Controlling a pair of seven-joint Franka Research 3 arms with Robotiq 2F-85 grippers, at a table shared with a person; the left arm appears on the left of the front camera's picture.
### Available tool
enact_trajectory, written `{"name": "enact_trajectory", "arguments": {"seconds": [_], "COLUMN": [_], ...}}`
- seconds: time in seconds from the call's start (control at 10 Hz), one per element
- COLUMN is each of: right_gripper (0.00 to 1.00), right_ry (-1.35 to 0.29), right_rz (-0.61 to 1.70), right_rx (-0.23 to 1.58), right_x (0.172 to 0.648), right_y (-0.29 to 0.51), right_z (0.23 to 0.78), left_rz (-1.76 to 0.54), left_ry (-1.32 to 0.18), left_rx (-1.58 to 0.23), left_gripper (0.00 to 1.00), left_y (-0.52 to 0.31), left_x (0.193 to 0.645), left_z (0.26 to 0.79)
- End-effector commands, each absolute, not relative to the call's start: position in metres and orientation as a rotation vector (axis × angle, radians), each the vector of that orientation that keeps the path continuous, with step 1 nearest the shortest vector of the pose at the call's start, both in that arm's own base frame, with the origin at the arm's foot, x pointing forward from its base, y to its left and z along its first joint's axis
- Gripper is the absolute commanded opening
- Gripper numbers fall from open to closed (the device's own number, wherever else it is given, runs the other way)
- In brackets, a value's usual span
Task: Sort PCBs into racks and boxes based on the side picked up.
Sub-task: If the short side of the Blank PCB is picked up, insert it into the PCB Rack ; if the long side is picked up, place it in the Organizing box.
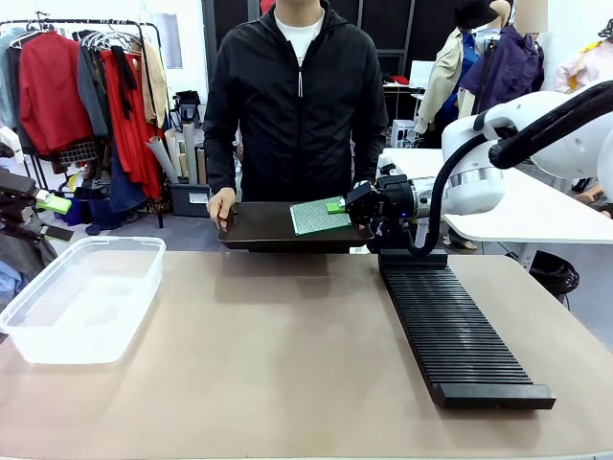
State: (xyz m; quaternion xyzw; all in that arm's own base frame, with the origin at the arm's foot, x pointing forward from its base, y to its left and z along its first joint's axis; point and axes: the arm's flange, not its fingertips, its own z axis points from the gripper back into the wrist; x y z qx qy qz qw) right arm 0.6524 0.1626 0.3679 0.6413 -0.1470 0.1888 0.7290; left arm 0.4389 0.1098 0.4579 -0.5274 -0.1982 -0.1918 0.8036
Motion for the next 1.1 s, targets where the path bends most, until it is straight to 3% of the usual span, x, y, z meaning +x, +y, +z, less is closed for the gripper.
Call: {"name": "enact_trajectory", "arguments": {"seconds": [0.0,0.3,1.0], "right_gripper": [0.0,0.0,0.0], "right_ry": [-0.32,-0.366,-0.589], "right_rz": [0.443,0.498,0.509], "right_rx": [1.483,1.552,1.518], "right_x": [0.653,0.644,0.603], "right_y": [0.162,0.136,0.035], "right_z": [0.368,0.375,0.362], "left_rz": [-0.403,-0.403,-0.403], "left_ry": [-0.421,-0.421,-0.421], "left_rx": [-1.137,-1.137,-1.137], "left_gripper": [1.0,1.0,1.0], "left_y": [0.11,0.11,0.11], "left_x": [0.438,0.438,0.438], "left_z": [0.46,0.46,0.46]}}
